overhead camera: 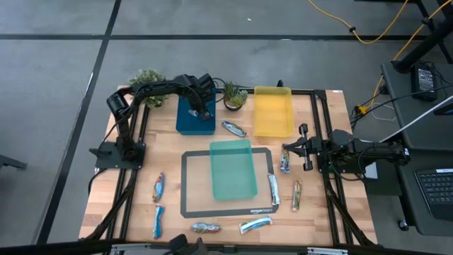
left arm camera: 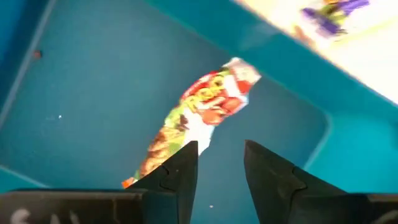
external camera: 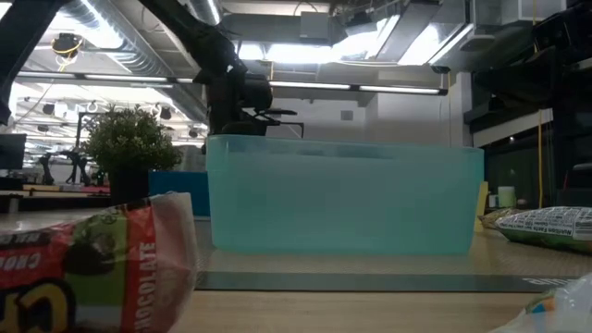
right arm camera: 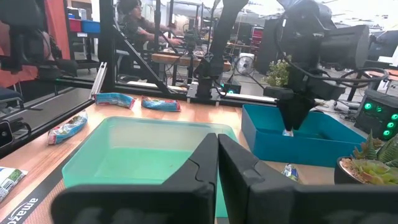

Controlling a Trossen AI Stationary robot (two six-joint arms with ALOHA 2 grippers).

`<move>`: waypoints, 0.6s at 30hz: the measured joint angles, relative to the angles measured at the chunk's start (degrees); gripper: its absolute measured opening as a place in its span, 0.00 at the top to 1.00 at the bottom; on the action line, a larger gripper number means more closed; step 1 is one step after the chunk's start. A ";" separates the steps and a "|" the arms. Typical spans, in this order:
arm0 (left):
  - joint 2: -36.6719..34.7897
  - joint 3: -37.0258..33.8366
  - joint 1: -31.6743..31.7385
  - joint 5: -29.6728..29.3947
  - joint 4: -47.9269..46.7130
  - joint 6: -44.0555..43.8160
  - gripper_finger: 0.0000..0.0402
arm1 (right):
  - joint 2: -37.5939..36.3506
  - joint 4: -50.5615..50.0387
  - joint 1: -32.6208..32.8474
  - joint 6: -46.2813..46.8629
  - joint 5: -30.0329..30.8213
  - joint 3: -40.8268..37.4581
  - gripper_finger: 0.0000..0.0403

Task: Pick and place Granola Bars by type
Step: Put the red granola bar into the dark blue bin

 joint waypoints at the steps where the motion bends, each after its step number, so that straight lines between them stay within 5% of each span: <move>1: -0.50 0.00 -0.44 0.00 0.04 0.07 0.71 | -0.01 -0.01 0.00 0.01 0.00 0.00 0.96; 18: -19.41 0.02 -8.95 -0.28 -1.59 -5.37 0.73 | 0.00 -0.01 0.00 0.01 -0.02 0.00 0.96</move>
